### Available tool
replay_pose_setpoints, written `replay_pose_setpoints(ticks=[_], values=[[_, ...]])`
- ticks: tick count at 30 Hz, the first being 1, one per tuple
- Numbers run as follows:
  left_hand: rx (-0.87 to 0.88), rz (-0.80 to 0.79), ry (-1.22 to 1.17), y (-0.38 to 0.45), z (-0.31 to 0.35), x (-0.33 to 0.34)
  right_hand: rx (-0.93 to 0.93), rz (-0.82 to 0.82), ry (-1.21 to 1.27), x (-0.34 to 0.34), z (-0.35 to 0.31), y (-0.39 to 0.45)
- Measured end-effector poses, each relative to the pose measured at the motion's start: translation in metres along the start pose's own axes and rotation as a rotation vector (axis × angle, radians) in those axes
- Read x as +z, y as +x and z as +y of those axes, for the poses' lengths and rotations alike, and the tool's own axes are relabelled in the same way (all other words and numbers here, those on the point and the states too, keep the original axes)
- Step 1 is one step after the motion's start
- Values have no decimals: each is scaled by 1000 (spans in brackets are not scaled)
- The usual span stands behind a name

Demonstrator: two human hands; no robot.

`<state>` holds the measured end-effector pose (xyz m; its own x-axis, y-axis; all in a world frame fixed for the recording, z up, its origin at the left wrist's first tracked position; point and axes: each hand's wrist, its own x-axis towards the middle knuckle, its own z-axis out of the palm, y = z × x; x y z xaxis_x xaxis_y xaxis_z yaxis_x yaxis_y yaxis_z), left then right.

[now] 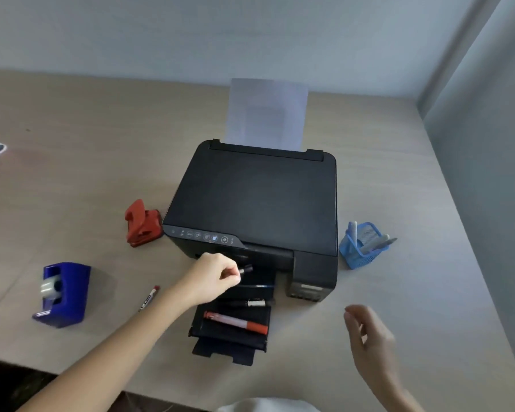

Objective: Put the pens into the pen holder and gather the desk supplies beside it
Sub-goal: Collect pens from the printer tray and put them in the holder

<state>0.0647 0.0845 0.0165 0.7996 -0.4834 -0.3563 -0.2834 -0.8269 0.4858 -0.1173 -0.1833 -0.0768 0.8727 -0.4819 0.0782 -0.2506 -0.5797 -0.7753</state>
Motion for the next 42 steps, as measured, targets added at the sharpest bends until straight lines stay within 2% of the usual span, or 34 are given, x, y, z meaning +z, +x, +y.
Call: replay_pose_setpoints(ticks=[4, 7, 14, 18, 22, 25, 28, 35, 38, 42], values=[[-70, 119, 63, 11, -58, 53, -179, -305, -115, 48, -20, -19], [-26, 129, 145, 21, -73, 72, -246, -430, -225, 81, -35, -12], [94, 36, 389, 34, -84, 69, -384, -434, -555, 134, -69, 8], [114, -41, 464, 38, -85, 71, -325, -462, -709, 146, -77, 9], [145, -44, 489, 37, -90, 73, -222, -506, -789, 149, -80, 6], [145, -40, 449, 34, -98, 72, -201, -530, -758, 142, -84, 2], [127, -73, 398, 28, -107, 62, -282, -572, -730, 139, -87, -7], [47, -210, 167, 0, -130, 23, -351, -667, -855, 152, -87, -17], [23, -230, 40, -16, -127, -3, -396, -634, -884, 140, -79, -15], [39, -216, -97, -27, -98, -45, -359, -566, -668, 79, -85, -10]])
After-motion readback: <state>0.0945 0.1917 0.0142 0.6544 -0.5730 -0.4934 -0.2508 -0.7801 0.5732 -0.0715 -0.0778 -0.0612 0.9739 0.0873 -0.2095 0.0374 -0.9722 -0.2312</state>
